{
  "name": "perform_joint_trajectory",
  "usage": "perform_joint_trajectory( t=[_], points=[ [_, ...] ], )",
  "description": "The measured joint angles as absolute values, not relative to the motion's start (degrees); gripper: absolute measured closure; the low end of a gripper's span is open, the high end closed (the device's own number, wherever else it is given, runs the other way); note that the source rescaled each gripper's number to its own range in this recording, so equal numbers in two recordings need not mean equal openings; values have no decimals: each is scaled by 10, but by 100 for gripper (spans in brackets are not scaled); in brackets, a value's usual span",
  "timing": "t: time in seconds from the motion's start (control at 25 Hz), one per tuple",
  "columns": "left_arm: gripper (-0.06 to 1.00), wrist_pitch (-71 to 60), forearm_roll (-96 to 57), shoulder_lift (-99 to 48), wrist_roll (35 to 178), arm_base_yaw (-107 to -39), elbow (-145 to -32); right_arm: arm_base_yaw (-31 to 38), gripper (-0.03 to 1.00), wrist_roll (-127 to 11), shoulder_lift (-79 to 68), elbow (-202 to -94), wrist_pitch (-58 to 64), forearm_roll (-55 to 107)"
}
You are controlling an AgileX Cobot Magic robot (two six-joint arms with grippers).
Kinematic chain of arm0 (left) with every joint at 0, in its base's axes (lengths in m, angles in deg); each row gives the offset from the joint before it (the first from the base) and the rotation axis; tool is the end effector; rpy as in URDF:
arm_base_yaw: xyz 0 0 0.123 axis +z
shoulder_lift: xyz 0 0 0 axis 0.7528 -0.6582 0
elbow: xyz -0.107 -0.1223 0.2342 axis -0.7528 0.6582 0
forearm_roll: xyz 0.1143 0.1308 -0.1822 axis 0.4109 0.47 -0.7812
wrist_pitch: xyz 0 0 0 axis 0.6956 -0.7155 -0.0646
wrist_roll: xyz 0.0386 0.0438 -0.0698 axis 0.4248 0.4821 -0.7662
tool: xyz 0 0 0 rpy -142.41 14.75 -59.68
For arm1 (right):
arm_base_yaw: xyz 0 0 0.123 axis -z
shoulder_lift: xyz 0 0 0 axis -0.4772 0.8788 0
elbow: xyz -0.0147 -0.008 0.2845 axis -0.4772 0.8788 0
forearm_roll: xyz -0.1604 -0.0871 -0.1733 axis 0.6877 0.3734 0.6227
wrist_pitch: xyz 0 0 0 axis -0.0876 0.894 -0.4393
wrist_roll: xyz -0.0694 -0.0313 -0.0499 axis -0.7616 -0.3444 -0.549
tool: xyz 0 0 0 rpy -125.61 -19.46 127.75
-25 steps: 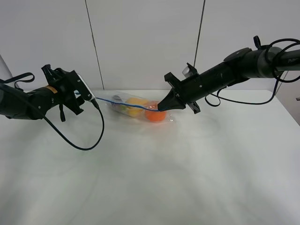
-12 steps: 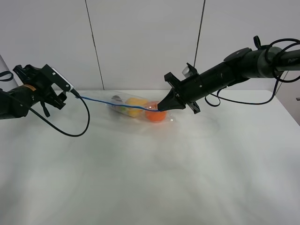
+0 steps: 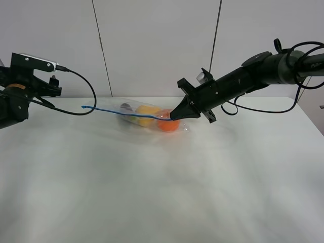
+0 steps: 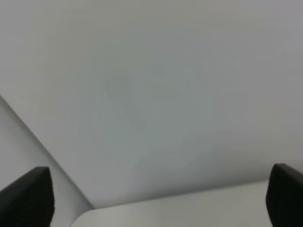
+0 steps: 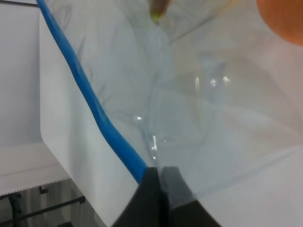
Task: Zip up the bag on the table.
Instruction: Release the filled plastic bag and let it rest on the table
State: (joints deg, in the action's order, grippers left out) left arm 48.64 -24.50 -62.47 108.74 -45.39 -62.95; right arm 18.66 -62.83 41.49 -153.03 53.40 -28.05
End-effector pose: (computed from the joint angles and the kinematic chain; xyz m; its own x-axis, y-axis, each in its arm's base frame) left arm 0.3939 0.0460 0.1908 -0.1614 0.3876 -0.9076 -0.2581 0.8711 0.4179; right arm 0.4075 0.1413 0.1864 -0.9870 0.0073 -0.1605 -0.1228 0.6098 0.7830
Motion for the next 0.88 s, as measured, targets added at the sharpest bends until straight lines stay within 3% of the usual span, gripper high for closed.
perform_joint_trajectory(
  t=[0.28, 0.68, 0.88],
  points=[
    [-6, 389, -134, -541, 865, -454, -630, 187, 97, -627, 415, -1530, 534, -281],
    [-6, 97, 214, -483, 470, -464, -635, 187, 97, -627, 415, -1530, 540, -281],
    [-6, -14, 302, -483, 403, -495, -653, 187, 97, -627, 415, -1530, 540, -281]
  ],
)
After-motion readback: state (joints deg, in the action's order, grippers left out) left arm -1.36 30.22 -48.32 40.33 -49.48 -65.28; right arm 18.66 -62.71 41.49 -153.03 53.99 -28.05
